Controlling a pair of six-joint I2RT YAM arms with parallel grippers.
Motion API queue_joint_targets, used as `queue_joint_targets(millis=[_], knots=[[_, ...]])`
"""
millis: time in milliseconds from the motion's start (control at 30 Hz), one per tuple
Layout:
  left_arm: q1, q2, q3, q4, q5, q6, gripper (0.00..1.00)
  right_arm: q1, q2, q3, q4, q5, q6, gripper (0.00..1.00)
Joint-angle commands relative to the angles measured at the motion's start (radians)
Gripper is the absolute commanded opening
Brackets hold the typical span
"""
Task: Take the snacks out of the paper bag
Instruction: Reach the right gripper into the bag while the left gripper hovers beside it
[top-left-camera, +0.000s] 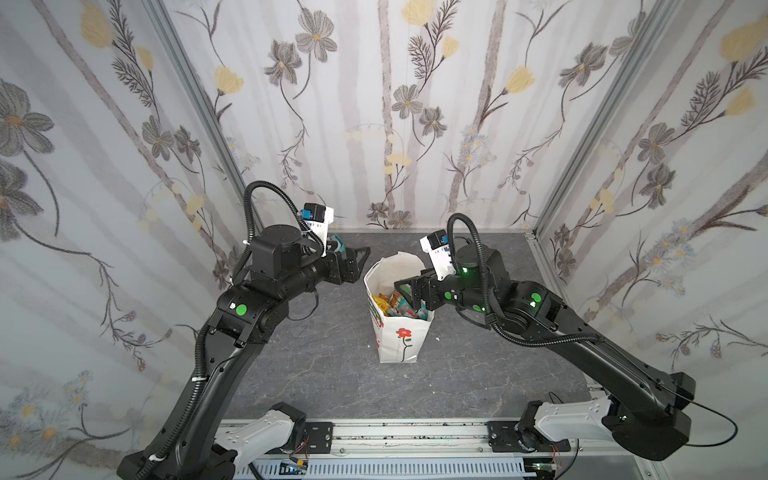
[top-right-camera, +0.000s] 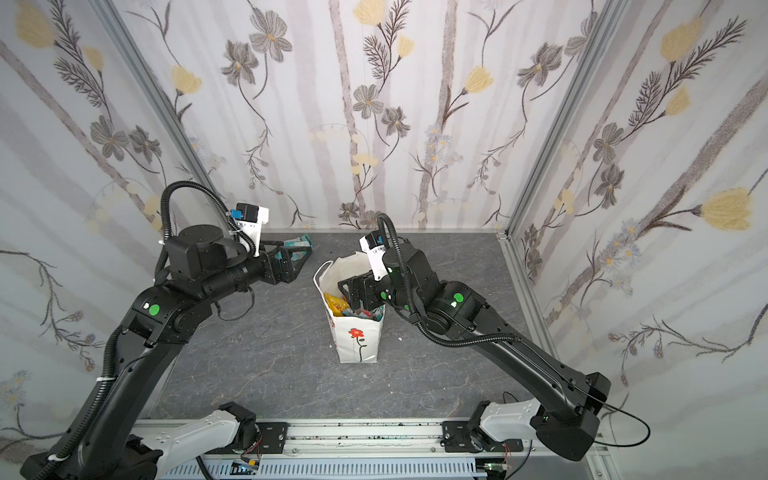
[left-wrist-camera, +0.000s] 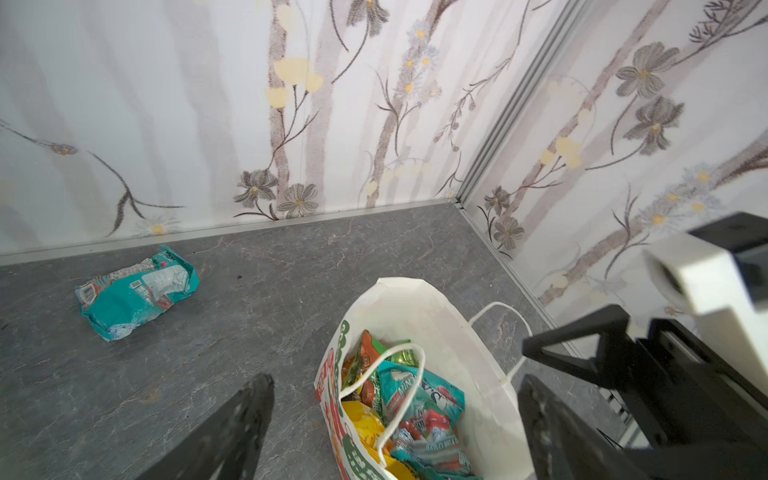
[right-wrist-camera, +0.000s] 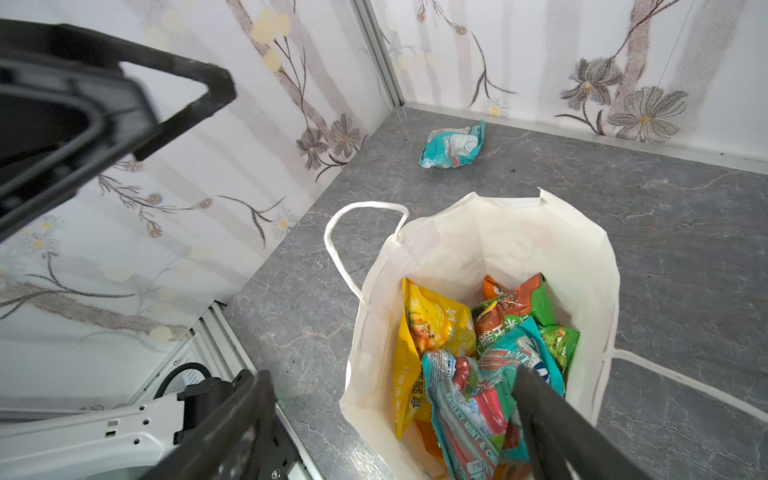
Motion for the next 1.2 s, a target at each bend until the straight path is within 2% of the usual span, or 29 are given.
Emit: queue_joint_targets(millis=[0, 133, 367, 733, 1167], knots=[[-0.058, -0.036, 0.004, -0.078, 0.024, 0.085, 0.94, 0.001, 0.054, 0.043, -0.049, 0.023, -0.002, 0.89], [-0.145, -0.073, 0.016, -0.13, 0.042, 0.144, 1.0, -0.003, 0.109, 0.076, -0.071, 0.042, -0.005, 0.89], [-0.244, -0.13, 0.028, -0.228, 0.036, 0.239, 1.0, -0.028, 0.257, 0.119, -0.1, 0.054, -0.006, 0.88], [-0.256, -0.181, -0.003, -0.253, 0.014, 0.274, 1.0, -0.045, 0.457, 0.23, -0.185, 0.08, 0.022, 0.84], [-0.257, -0.187, -0.022, -0.247, 0.004, 0.274, 1.0, -0.05, 0.566, 0.216, -0.132, 0.106, 0.042, 0.86]])
